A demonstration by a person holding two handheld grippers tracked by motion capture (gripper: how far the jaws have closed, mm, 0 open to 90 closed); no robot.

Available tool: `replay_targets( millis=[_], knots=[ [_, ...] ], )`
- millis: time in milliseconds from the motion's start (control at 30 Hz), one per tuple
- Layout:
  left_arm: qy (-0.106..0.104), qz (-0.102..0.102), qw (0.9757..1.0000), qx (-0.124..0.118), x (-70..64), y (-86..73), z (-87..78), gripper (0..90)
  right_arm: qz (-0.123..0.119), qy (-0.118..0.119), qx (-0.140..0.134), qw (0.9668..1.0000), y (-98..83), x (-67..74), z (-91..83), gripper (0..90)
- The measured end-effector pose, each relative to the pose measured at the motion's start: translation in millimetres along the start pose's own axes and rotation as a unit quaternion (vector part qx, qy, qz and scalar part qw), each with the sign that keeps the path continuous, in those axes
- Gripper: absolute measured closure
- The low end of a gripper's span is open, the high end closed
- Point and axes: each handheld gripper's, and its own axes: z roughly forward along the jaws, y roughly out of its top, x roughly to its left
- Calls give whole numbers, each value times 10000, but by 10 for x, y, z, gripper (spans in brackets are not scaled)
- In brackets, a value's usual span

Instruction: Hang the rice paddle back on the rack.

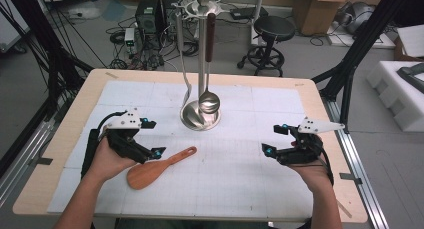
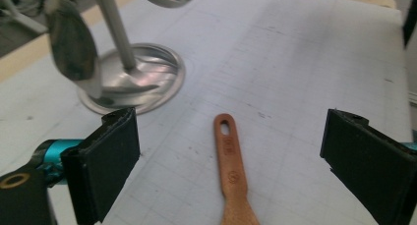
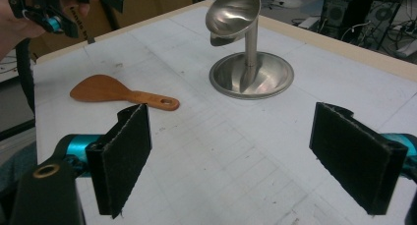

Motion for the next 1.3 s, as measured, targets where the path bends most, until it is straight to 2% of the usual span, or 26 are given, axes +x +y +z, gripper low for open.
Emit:
replay_targets(
  millis=[133,200,267,400,567,633,667,700,800,867,933,1100,1133,1233,1300],
  knots=[
    [-36,-61,10000,13,35,5,24,98,-1,34,-16,10000,16,20,14,152],
    [32,-128,9999,91,63,1,59,103,-23,54,-4,10000,21,27,27,152],
    [10,-251,9994,224,105,-9,103,103,-20,45,4,10000,26,28,32,152],
    [92,-355,9979,534,150,-30,208,103,-25,54,-23,10000,24,19,18,152],
    [170,-296,9961,818,136,-36,330,103,3,60,-43,10000,10,0,-1,152],
    [213,-256,9945,997,119,-41,407,103,18,58,-52,10000,4,-11,-10,152],
    [235,-201,9929,1151,110,-48,466,103,29,40,-60,10000,3,-15,-24,152],
    [235,-201,9929,1151,110,-48,466,103,29,40,-60,10000,3,-15,-24,152],
    [219,-84,9902,1374,94,-69,562,103,15,28,-113,9999,8,-19,-52,152],
    [200,-67,9892,1449,81,-83,608,103,22,5,-120,9999,10,-20,-62,152],
    [169,-41,9872,1587,73,-93,647,106,6,1,-111,9999,9,-25,-63,152],
    [21,-24,9837,1797,48,-137,744,117,15,4,-93,10000,8,-20,-64,152],
    [-1,19,9820,1889,45,-138,758,118,13,-2,-101,9999,9,-22,-64,152],
    [-63,37,9807,1956,37,-165,814,157,12,-8,-105,9999,8,-21,-68,152],
    [-83,84,9780,2081,42,-181,847,175,11,-5,-109,9999,7,-22,-69,152]
  ],
)
